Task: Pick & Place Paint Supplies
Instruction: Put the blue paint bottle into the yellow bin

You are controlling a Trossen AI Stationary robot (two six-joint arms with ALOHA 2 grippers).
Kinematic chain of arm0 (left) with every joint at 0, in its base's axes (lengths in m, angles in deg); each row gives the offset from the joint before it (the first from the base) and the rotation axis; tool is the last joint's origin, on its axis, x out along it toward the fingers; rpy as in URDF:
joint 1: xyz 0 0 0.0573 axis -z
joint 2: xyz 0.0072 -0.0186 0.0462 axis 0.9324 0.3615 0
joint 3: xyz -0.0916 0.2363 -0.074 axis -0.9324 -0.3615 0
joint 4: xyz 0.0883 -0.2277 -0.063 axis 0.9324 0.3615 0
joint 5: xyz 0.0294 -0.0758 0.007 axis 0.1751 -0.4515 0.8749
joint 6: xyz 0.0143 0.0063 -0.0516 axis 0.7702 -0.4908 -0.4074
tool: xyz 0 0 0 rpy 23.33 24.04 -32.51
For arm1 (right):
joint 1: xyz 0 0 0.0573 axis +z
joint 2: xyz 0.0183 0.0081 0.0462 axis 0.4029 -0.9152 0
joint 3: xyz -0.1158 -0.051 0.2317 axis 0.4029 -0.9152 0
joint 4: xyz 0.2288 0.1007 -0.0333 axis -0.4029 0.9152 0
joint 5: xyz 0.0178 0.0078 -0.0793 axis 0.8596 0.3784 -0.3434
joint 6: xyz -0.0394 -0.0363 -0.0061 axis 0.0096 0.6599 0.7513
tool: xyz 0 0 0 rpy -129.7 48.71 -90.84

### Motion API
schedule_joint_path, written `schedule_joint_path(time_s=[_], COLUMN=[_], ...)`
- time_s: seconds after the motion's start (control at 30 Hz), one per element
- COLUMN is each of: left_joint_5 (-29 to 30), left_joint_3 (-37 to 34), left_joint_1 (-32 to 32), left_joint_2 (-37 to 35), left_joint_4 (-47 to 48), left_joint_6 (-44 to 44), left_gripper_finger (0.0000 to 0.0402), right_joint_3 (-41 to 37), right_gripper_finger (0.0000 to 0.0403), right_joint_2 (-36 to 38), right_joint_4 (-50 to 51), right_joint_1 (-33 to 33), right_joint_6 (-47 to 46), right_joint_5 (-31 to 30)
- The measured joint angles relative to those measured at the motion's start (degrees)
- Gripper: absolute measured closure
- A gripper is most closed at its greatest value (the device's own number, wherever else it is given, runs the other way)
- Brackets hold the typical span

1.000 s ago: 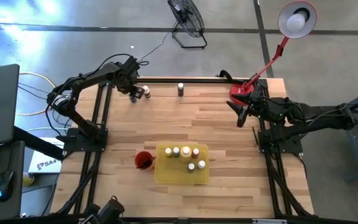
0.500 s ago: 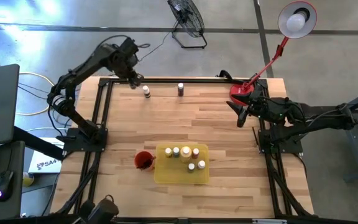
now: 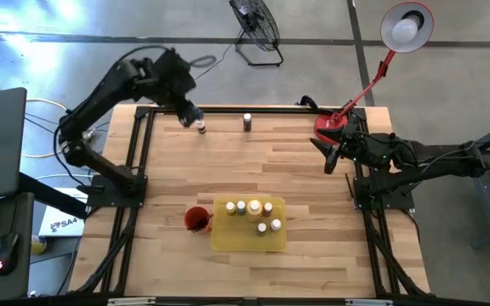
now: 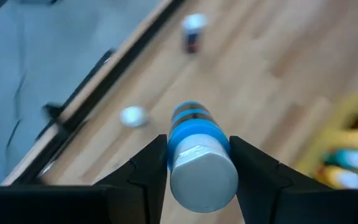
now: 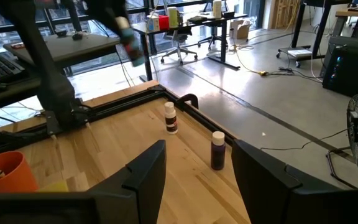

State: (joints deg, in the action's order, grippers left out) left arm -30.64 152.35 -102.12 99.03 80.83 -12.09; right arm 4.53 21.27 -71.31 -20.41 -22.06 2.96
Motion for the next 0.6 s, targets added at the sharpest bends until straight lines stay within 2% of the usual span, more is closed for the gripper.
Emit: schedule_joint_path(time_s=[0.17, 0.43, 0.6], left_joint_5=[1.32, 2.3, 7.92], left_joint_3=[0.1, 0.1, 0.04], left_joint_1=[13.66, 35.4, 46.4], left_joint_2=[-2.15, -1.22, 1.5], left_joint_4=[-0.94, -1.6, -6.08], left_joint_6=[-2.42, -8.44, -14.63], left_gripper_finger=[0.0258, 0.0258, 0.0258], right_joint_3=[0.0, 0.02, 0.01], right_gripper_finger=[0.0229, 0.0229, 0.0229], right_joint_2=[0.01, 0.01, -0.01], right_joint_4=[0.0, 0.02, 0.06], right_joint_1=[0.0, 0.0, 0.0], right_joint_6=[0.01, 0.02, 0.02], right_joint_5=[0.0, 0.0, 0.01])
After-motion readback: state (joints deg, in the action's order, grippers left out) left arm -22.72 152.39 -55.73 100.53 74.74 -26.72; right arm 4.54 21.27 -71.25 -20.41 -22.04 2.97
